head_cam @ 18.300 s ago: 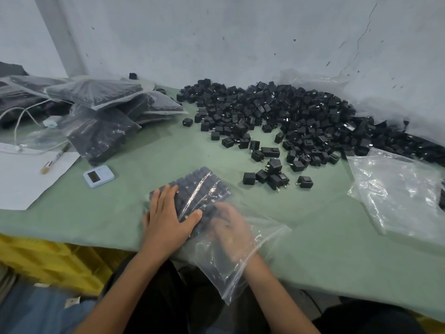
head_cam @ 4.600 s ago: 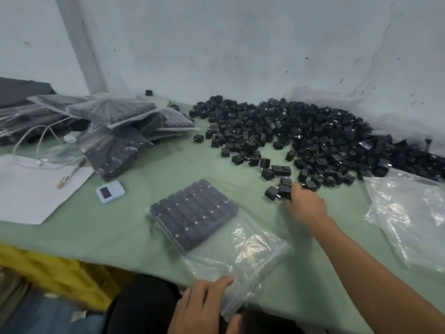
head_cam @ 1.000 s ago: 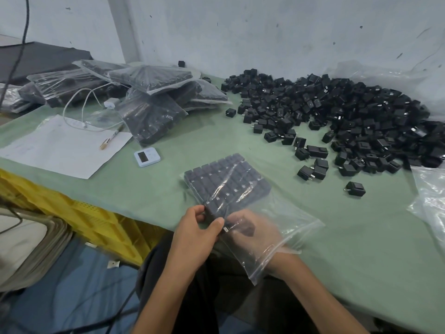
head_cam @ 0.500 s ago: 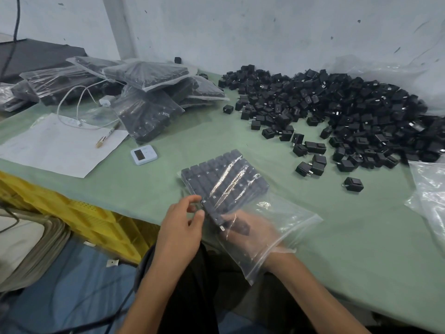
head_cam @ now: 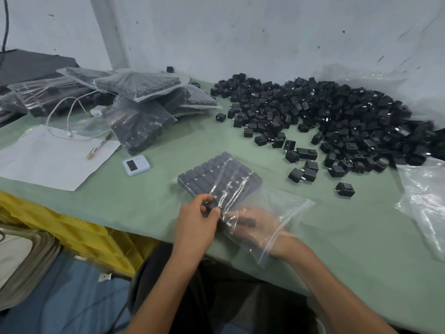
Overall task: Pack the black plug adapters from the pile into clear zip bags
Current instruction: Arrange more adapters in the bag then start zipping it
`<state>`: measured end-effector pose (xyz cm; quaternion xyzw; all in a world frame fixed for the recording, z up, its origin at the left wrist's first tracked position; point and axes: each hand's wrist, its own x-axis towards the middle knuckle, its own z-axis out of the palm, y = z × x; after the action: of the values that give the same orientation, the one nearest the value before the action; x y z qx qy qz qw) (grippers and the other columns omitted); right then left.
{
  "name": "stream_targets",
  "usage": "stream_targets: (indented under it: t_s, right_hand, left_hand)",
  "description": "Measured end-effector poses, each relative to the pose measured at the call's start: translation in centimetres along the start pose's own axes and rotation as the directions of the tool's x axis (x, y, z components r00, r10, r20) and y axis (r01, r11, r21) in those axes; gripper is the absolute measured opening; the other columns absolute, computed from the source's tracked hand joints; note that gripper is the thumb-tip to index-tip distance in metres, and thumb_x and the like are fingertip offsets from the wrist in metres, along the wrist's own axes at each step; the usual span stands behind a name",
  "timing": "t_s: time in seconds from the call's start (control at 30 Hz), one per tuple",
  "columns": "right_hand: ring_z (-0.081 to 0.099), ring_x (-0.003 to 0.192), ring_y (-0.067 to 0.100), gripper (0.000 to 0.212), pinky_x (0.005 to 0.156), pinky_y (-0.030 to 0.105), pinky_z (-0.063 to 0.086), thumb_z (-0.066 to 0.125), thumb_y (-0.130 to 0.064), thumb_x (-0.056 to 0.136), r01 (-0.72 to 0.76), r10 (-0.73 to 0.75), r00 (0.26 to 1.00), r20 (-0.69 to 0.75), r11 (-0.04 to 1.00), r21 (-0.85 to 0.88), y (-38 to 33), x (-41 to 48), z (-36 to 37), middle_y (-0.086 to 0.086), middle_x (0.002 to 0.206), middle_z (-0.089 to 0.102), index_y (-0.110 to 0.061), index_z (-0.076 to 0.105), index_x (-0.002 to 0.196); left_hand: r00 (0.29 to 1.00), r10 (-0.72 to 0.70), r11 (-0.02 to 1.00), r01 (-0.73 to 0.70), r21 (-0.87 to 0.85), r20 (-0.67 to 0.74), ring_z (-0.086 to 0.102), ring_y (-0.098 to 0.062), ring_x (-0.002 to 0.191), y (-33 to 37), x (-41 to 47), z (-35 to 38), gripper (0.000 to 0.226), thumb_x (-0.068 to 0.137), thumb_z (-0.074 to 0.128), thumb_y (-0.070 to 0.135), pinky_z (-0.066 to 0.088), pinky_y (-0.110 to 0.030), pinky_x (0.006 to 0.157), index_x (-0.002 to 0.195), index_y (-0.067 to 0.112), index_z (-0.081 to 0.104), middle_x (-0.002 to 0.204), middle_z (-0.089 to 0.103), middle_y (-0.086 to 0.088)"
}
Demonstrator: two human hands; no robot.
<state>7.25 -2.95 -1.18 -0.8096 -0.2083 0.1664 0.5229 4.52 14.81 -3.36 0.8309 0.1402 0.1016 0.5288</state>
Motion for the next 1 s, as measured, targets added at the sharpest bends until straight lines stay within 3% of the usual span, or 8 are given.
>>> stream_targets:
  t_s: [0.1, 0.2, 0.3, 0.4, 0.6, 0.73, 0.83, 1.0]
  right_hand:
    - [0.068, 0.087, 0.002, 0.024, 0.080, 0.019, 0.054, 0.068, -0.001, 0.090, 0.016, -0.016, 0.999, 0.044, 1.000, 0.018, 0.4, -0.5, -0.1, -0.005, 0.094, 0.070, -0.011, 0.072, 0.112]
    - [0.068, 0.098, 0.005, 0.031, 0.091, 0.020, 0.052, 0.064, 0.000, 0.093, 0.027, -0.027, 0.999, 0.035, 1.000, -0.003, 0.5, -0.3, -0.1, 0.004, 0.111, 0.070, -0.005, 0.067, 0.123]
    - [0.058, 0.089, -0.008, 0.023, 0.086, 0.008, 0.045, 0.060, -0.003, 0.096, -0.047, 0.050, 0.998, 0.037, 0.996, -0.071, 1.2, 0.5, 0.3, 0.002, 0.115, 0.070, -0.002, 0.069, 0.117]
    - [0.061, 0.079, -0.018, 0.033, 0.074, 0.006, 0.044, 0.066, -0.007, 0.092, -0.096, 0.103, 0.994, 0.041, 0.983, -0.158, 1.7, 0.8, -0.1, -0.033, 0.084, 0.070, -0.036, 0.075, 0.081]
    - [0.054, 0.118, 0.021, 0.028, 0.099, 0.012, 0.038, 0.063, -0.024, 0.095, -0.067, 0.082, 0.996, 0.043, 0.957, -0.283, 2.1, 1.2, 0.0, 0.009, 0.129, 0.061, -0.018, 0.069, 0.122]
    - [0.066, 0.106, 0.003, 0.032, 0.090, 0.018, 0.053, 0.063, -0.020, 0.086, -0.100, 0.091, 0.975, 0.201, 0.994, 0.034, -0.2, -2.5, -2.8, -0.011, 0.114, 0.072, -0.041, 0.074, 0.107]
    - [0.070, 0.095, 0.010, 0.030, 0.083, 0.023, 0.056, 0.060, -0.003, 0.086, -0.189, 0.169, 0.953, 0.250, 0.980, 0.058, -0.3, -5.6, -8.5, 0.006, 0.103, 0.075, -0.022, 0.079, 0.098]
    - [0.063, 0.084, 0.016, 0.027, 0.071, 0.028, 0.053, 0.057, -0.011, 0.094, -0.212, 0.100, 0.919, -0.381, 0.940, -0.266, 0.6, -0.8, -15.8, -0.003, 0.098, 0.072, -0.030, 0.076, 0.092]
  left_hand:
    - [0.964, 0.265, 0.907, -0.252, 0.337, 0.009, 0.041, -0.014, 0.127, -0.3, 0.4, -0.2, 0.025, 0.093, 0.063, 0.029, 0.033, -0.033, 0.111, 0.117, 0.037, 0.067, 0.128, 0.045, 0.011]
    - [0.939, 0.293, 0.862, -0.341, 0.374, 0.181, 0.016, -0.008, 0.148, -0.7, 1.1, -0.2, 0.031, 0.101, 0.050, 0.033, 0.016, -0.040, 0.116, 0.129, 0.041, 0.061, 0.154, 0.037, 0.018]
    - [0.944, 0.266, 0.908, -0.313, 0.279, 0.194, 0.012, -0.004, 0.149, -1.0, 1.4, 0.0, 0.030, 0.101, 0.051, 0.036, 0.017, -0.043, 0.116, 0.129, 0.043, 0.060, 0.154, 0.038, 0.020]
    - [0.943, 0.280, 0.916, -0.319, 0.243, 0.179, 0.012, -0.006, 0.150, -1.1, 1.3, 0.2, 0.029, 0.101, 0.053, 0.037, 0.023, -0.046, 0.119, 0.128, 0.041, 0.060, 0.154, 0.039, 0.017]
    - [0.937, 0.229, 0.832, -0.330, 0.446, 0.265, -0.007, -0.001, 0.150, -1.1, 1.6, 0.6, 0.043, 0.104, 0.030, 0.048, 0.008, -0.039, 0.119, 0.146, 0.049, 0.036, 0.163, 0.013, 0.023]
    - [0.926, 0.205, 0.763, -0.355, 0.540, 0.318, -0.022, 0.009, 0.140, -1.7, 1.9, 0.4, 0.050, 0.102, 0.013, 0.054, 0.004, -0.035, 0.118, 0.151, 0.055, 0.017, 0.163, 0.001, 0.025]
    - [0.929, 0.204, 0.753, -0.351, 0.557, 0.309, -0.031, 0.015, 0.133, -2.1, 2.0, 0.5, 0.050, 0.101, 0.011, 0.055, 0.003, -0.032, 0.117, 0.150, 0.058, 0.015, 0.162, -0.002, 0.028]
    - [0.932, 0.200, 0.749, -0.345, 0.565, 0.303, -0.034, 0.017, 0.131, -2.0, 2.0, 0.7, 0.049, 0.102, 0.014, 0.053, 0.003, -0.032, 0.117, 0.151, 0.056, 0.017, 0.160, -0.004, 0.032]
